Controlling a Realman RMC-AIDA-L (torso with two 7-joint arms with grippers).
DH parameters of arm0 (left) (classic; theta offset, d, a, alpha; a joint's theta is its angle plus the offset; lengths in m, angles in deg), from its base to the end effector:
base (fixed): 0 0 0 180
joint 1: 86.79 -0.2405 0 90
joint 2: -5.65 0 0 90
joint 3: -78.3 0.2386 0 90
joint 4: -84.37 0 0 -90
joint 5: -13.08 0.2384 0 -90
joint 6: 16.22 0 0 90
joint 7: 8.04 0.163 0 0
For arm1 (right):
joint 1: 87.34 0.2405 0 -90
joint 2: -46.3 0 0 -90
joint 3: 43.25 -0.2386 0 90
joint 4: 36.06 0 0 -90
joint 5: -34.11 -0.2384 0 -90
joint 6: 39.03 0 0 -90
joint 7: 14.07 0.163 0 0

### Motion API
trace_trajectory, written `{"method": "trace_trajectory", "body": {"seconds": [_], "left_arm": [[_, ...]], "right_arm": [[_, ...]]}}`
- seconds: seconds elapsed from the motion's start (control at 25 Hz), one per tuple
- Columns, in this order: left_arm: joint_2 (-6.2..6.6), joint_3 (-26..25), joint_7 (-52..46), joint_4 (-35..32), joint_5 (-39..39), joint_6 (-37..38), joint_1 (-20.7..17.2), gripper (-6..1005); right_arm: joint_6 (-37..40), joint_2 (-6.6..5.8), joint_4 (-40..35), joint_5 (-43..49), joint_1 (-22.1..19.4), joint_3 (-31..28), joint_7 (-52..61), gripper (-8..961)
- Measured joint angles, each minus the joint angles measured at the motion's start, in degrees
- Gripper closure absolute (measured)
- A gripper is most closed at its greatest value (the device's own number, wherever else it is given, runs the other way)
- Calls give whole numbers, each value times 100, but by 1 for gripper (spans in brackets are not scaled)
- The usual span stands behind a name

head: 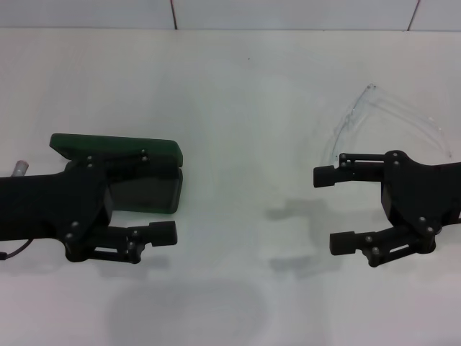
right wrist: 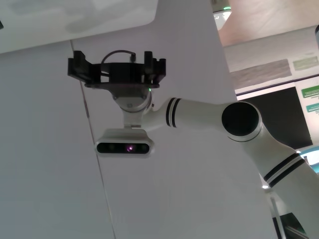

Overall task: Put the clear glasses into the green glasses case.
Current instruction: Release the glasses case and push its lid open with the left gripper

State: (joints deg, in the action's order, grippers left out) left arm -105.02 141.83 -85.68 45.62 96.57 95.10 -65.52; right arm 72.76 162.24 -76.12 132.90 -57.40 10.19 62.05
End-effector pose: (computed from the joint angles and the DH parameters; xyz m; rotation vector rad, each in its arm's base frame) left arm -0.2293 0.2820 0.0368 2.8242 0.3672 1.1630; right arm 0.1967 0.3058 0.0139 2.8434 -0.1973 -1.0270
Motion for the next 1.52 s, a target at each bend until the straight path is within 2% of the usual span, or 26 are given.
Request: {"method": "trace_trajectory", "body": {"seconds": [0.68,0.96,1.12,1.24,1.4,1.52], "left_arm": [[-16,-14,-182,205,164,-86,175,165],[-2,-353,-842,8,190,-226,215,187],[5,-754,-1805,-781,538,-670,219,200],[-85,-1034,-2412,-1832,1146,-1015,224,210],[-375,-1064,-2854,-3765,2420,-1310,246,222],[-603,-881,-2872,-4967,3530,-1334,332,232]], "right_arm": [[-2,16,86,-141,-9,209,-89,73],[-475,-28,246,-143,-129,77,-251,75],[-553,-47,298,-150,-298,-436,-259,77],[-528,-32,313,-167,-433,-825,-259,78],[-511,-47,434,-346,-601,-1019,-259,79],[-509,-51,455,-437,-673,-1026,-259,80]]}}
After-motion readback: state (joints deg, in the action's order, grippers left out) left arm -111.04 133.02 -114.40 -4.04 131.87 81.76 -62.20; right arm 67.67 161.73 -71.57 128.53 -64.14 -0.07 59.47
